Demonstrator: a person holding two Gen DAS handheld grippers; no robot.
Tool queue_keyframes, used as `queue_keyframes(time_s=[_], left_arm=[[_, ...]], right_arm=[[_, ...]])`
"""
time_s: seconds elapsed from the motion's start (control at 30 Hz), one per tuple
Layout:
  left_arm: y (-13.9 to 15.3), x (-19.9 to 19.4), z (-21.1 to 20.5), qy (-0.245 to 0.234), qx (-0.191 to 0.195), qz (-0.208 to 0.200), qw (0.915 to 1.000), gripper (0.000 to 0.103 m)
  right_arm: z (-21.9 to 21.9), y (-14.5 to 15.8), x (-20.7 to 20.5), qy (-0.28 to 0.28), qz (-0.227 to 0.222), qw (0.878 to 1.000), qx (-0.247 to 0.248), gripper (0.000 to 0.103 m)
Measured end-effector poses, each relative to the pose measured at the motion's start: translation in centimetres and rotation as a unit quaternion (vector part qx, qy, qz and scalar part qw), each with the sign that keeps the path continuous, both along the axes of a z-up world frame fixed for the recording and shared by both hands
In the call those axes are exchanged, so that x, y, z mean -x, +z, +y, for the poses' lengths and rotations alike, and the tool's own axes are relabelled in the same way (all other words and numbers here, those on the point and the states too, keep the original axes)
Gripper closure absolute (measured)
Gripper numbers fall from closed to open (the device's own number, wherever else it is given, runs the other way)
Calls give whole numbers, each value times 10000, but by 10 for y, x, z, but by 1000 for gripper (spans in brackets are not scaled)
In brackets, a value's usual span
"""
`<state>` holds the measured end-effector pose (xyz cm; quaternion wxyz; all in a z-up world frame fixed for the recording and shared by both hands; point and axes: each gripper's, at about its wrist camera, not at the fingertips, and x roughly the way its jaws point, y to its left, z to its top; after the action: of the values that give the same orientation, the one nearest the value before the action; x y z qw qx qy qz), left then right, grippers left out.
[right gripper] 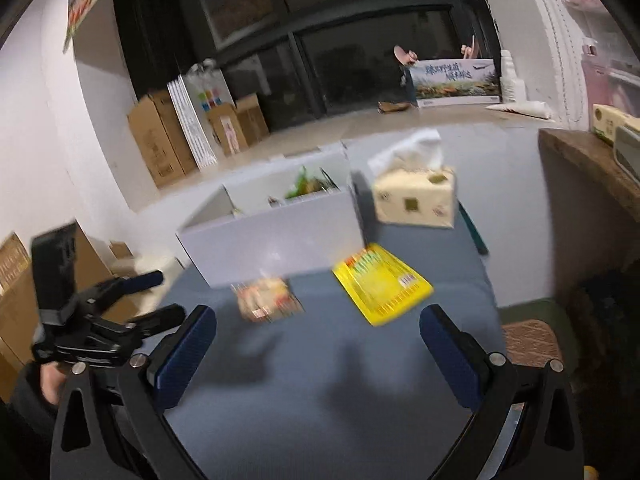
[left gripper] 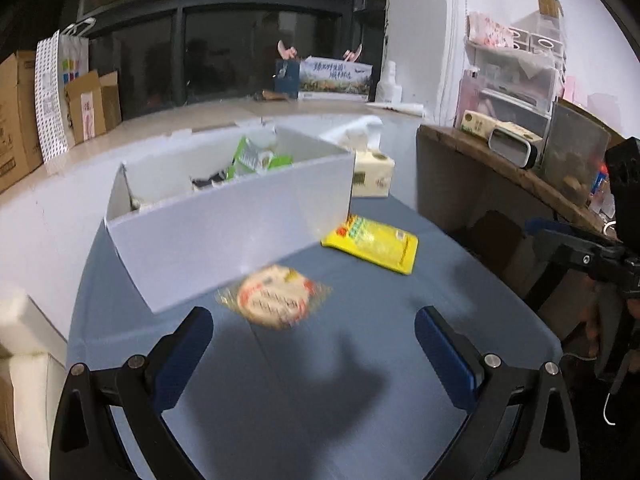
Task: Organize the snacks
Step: 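Withdraw both grippers from the box toward the remaining snacks, then grasp the yellow pouch with the right gripper while the left grasps the round bun packet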
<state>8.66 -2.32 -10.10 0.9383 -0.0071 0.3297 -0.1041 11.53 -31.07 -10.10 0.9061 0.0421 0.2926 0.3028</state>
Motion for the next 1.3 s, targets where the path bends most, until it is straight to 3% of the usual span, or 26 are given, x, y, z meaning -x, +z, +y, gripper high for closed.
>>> queue_keyframes(time_s=[0.13, 0.5, 0.7, 0.97, 1.17, 1.3], left_arm=[[-9, 5, -4, -44, 179, 180, 9997, 0], [-6, 11, 7, 24, 432, 146, 9990, 0], [-6, 13, 11, 30, 575, 163, 9982, 0], [-7, 12, 14, 66, 660, 195, 9976, 0], [-8, 11, 18, 137, 759, 225, 9968, 0], [-10, 11, 22, 195, 792, 241, 9964, 0]], right_arm=[[-4, -11, 4, 62, 77, 9999, 28, 0], [9, -37, -21, 110, 440, 9986, 282, 0], [26, -53, -71, 242, 411, 9926, 1121, 0], [58, -73, -144, 656, 621, 9824, 1632, 0], [86, -93, -168, 923, 619, 9687, 2218, 0], [90, -101, -177, 934, 794, 9655, 2299, 0]])
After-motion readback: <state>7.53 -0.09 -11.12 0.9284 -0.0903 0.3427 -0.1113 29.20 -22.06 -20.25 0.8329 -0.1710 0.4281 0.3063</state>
